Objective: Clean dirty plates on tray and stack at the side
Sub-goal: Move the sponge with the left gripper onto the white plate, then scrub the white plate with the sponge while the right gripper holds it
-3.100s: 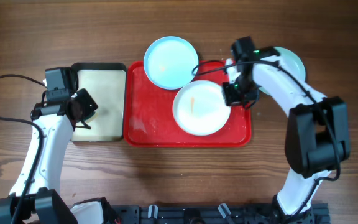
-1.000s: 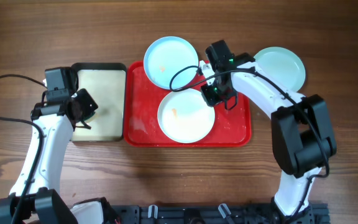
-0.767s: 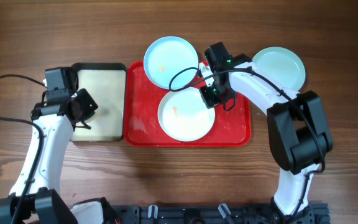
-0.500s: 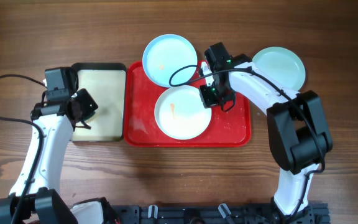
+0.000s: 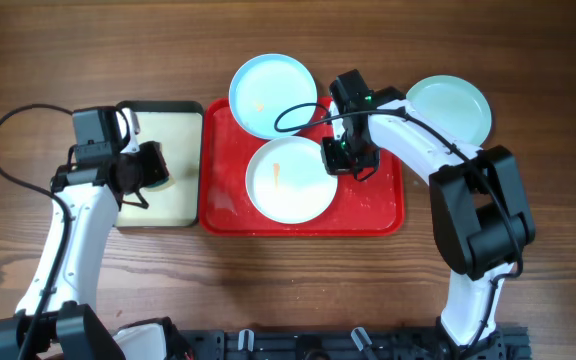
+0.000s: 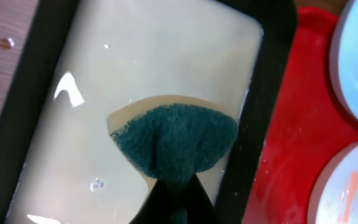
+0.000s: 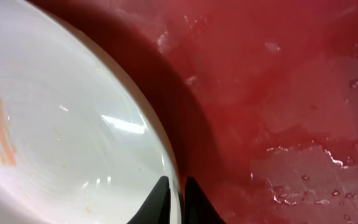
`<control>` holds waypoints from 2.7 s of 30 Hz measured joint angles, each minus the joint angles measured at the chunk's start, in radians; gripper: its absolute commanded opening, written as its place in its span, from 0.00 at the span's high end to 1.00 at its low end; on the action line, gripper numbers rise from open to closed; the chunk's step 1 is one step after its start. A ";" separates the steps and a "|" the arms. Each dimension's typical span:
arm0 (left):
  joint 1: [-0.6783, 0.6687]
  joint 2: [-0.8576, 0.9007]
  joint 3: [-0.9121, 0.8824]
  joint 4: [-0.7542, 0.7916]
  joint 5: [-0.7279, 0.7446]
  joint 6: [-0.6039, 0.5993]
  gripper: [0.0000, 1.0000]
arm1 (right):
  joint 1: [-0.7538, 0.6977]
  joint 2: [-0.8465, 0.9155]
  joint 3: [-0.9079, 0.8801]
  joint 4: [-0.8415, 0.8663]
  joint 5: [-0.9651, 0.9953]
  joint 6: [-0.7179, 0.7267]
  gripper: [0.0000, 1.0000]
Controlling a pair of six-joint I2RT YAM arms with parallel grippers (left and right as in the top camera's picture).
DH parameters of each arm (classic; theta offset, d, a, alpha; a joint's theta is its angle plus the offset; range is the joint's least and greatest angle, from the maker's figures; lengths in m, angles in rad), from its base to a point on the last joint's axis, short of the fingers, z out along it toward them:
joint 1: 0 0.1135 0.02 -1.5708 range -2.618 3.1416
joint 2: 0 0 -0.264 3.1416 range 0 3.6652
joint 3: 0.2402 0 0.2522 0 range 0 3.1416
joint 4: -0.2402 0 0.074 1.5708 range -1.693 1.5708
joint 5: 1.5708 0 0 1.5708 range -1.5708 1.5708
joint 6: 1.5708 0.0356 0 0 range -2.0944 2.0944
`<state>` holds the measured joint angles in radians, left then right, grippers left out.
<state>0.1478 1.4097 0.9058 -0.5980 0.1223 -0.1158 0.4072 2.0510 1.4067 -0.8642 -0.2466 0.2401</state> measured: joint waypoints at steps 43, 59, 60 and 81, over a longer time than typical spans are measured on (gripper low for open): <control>-0.574 0.208 0.000 0.255 -0.019 -0.201 0.96 | 0.000 0.000 0.000 0.009 0.000 -0.074 0.95; -0.573 0.270 0.000 0.269 -0.021 -0.251 0.96 | 0.000 0.000 0.000 0.008 0.000 -0.074 0.96; -0.573 0.277 0.000 0.270 -0.021 -0.256 0.96 | 0.000 0.000 0.000 0.008 0.000 -0.074 0.96; -0.556 0.403 0.036 0.340 0.160 -0.354 0.96 | -0.006 0.000 0.000 0.005 0.015 -0.074 0.96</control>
<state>-0.4084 1.8126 0.9421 -0.2577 0.2821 -0.4698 0.4011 2.0506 1.4067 -0.8597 -0.2314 0.1661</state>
